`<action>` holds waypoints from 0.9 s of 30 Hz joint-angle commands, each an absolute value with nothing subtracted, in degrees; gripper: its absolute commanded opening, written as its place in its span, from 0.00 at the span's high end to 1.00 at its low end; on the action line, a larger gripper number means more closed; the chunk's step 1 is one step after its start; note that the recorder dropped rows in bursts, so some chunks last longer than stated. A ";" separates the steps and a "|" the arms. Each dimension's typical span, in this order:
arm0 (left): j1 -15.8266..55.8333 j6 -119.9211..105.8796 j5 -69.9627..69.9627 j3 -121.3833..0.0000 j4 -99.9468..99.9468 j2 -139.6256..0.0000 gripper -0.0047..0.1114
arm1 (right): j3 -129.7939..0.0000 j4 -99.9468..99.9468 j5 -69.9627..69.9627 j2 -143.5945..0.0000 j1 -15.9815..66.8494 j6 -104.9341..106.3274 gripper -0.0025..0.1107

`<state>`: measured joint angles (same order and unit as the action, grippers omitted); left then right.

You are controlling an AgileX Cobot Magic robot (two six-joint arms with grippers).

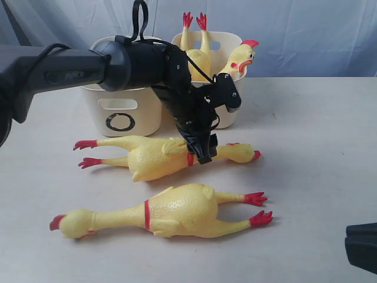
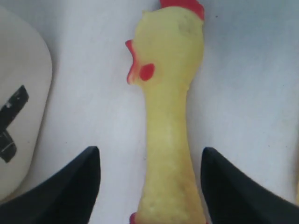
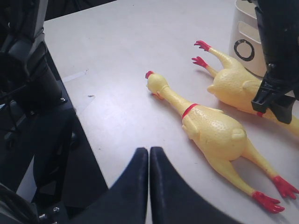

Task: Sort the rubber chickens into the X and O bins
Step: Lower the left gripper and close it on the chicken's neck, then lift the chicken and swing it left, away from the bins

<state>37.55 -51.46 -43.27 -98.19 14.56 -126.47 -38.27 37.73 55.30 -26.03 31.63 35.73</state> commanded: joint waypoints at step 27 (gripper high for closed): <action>39.65 -51.56 -49.29 -103.25 8.84 -133.58 0.60 | -38.04 38.01 55.24 -25.64 31.37 35.72 0.97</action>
